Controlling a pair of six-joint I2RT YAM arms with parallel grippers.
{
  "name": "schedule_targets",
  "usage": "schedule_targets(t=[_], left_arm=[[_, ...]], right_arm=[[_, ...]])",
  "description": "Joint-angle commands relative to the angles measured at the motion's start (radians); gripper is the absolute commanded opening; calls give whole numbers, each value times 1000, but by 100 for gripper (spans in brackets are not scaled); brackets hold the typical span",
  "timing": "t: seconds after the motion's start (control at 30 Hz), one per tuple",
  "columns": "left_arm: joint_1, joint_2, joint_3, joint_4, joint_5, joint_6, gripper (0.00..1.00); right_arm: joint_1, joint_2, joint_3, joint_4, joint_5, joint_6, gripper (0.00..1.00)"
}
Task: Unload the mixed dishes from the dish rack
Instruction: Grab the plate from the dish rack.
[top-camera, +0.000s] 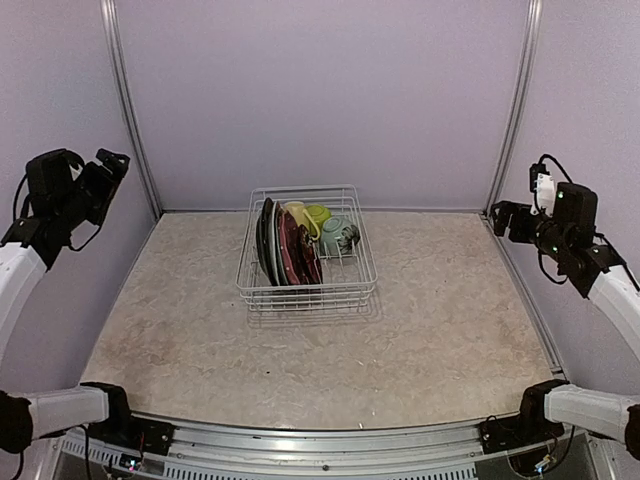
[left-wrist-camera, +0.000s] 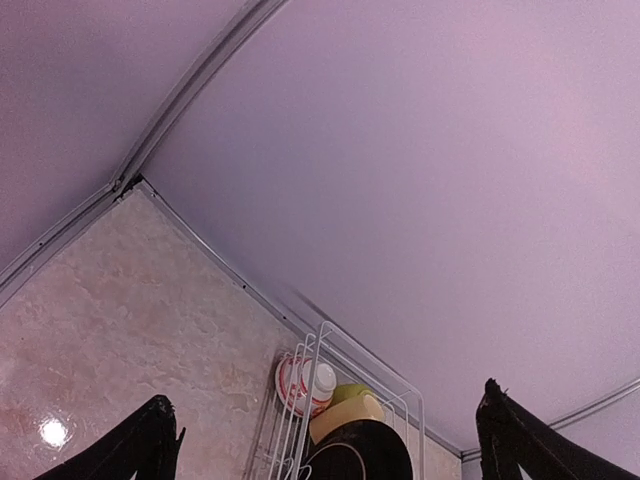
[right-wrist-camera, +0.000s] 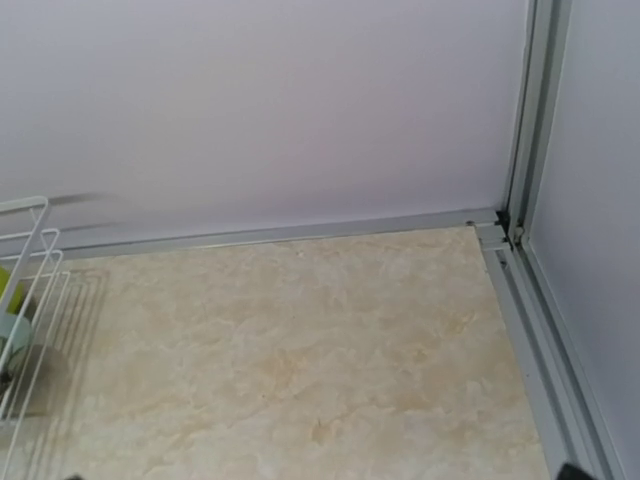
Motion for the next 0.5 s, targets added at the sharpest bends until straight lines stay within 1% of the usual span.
schedule_targets(t=[0.0, 0.13, 0.2, 0.3, 0.4, 0.47], left_arm=[[-33, 104, 122, -135, 112, 202, 99], [-63, 177, 195, -185, 163, 279, 99], [-82, 203, 218, -205, 184, 306, 99], [-107, 232, 240, -231, 221, 329, 99], [-135, 259, 255, -252, 253, 340, 99], [-157, 277, 266, -268, 264, 345, 99]], right_arm=[[-1, 83, 101, -84, 37, 54, 100], [-2, 145, 171, -124, 98, 131, 100], [-2, 179, 210, -159, 101, 176, 100], [-4, 225, 256, -200, 61, 221, 100], [-13, 253, 257, -200, -6, 199, 100], [-27, 262, 230, -183, -93, 176, 100]])
